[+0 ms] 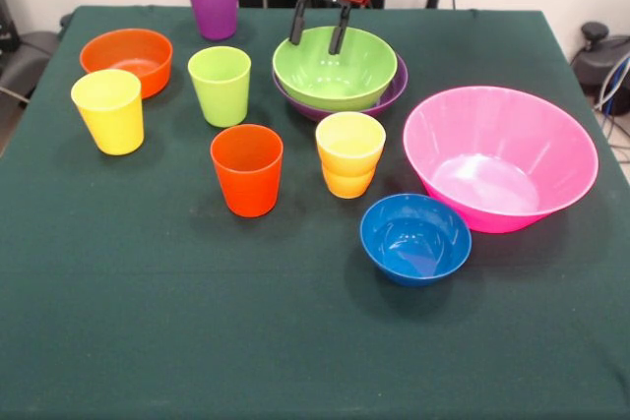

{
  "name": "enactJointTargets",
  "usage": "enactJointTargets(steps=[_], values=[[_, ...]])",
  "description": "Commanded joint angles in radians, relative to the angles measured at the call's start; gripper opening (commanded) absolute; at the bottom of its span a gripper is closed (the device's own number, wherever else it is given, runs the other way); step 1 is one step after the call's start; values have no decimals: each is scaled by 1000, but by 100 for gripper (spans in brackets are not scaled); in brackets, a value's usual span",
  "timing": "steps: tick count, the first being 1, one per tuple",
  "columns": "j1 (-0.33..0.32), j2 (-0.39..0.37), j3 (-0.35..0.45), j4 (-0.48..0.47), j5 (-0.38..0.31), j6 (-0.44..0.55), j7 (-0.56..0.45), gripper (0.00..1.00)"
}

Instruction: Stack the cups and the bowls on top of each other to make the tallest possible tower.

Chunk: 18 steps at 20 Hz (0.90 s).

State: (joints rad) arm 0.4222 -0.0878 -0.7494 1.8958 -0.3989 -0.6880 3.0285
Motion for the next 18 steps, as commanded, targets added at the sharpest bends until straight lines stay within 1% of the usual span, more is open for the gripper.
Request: enactJointTargets(steps=[1,10,18], values=[[-18,4,112,-9,-34,19,-39,100],[-36,6,104,-10,-53,3,-47,100],[-61,-12,91,-5,-96,1,-53,100]])
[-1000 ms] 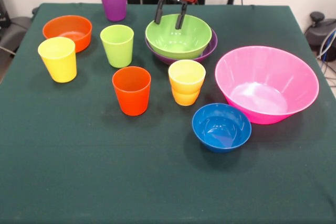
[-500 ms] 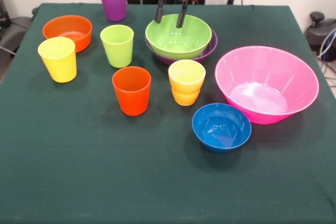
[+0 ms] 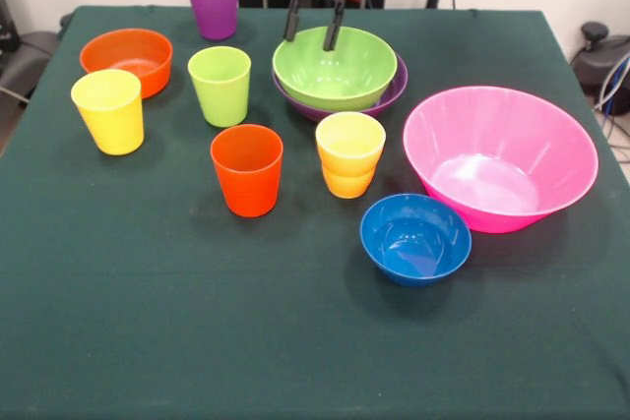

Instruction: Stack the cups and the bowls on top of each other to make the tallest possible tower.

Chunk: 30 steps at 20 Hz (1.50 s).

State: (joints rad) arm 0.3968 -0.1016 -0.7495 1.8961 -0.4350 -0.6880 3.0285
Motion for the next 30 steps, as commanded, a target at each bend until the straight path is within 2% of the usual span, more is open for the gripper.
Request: enactJointTargets(steps=[1,10,14,18,19,22,26,30], values=[[-39,4,88,-3,-61,-4,-55,100],[-81,27,68,7,-75,-65,-76,100],[-91,48,77,-2,-66,-85,-85,100],[-67,61,77,-2,-25,-101,-92,100],[-62,61,78,-1,-20,-104,-91,0],[-52,65,74,1,-11,-111,-96,0],[-57,47,87,-2,-35,-81,-79,0],[-60,53,85,9,-16,-100,-74,0]])
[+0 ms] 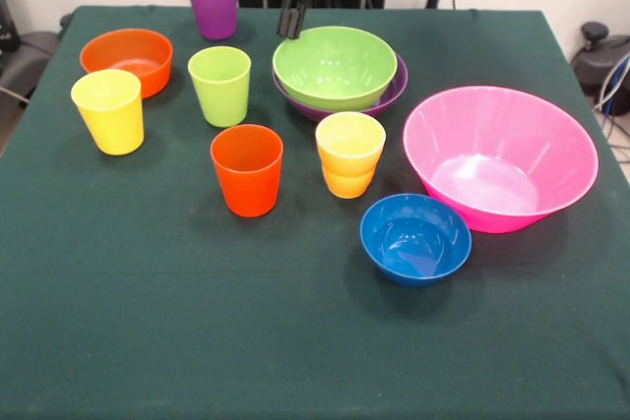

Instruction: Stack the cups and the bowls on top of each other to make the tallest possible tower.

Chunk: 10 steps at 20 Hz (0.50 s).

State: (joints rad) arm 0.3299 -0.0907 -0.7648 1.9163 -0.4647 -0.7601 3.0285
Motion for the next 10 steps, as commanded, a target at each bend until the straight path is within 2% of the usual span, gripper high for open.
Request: enactJointTargets(steps=[1,6,7,10], values=[[4,38,102,-13,9,-26,-72,0],[7,33,101,-15,2,-23,-75,0],[7,35,101,-17,0,-33,-80,100],[0,25,111,-29,-34,-8,-76,100]])
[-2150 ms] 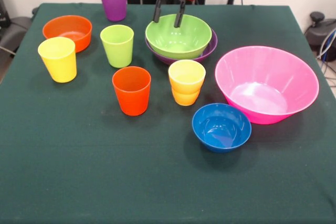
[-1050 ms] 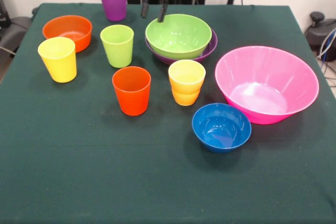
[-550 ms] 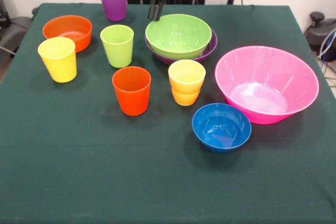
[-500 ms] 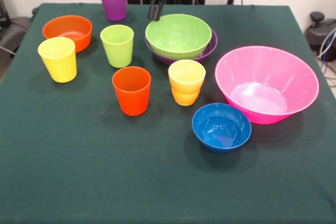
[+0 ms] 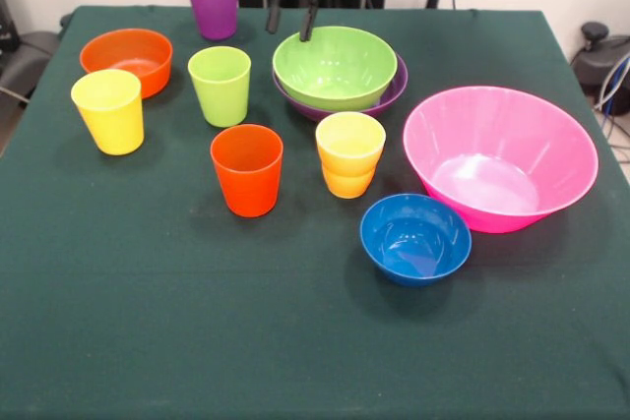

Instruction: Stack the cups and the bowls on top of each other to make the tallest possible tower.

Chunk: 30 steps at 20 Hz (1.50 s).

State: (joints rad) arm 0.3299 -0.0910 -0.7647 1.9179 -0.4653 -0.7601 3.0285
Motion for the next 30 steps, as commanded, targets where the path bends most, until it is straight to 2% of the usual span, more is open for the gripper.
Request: enactJointTargets(steps=[1,10,23,30], values=[[-9,14,121,-35,-52,15,-63,100],[-28,29,132,-28,-13,-16,-51,100],[-15,152,134,-67,114,-118,-86,100],[-8,158,130,-73,105,-111,-75,100]])
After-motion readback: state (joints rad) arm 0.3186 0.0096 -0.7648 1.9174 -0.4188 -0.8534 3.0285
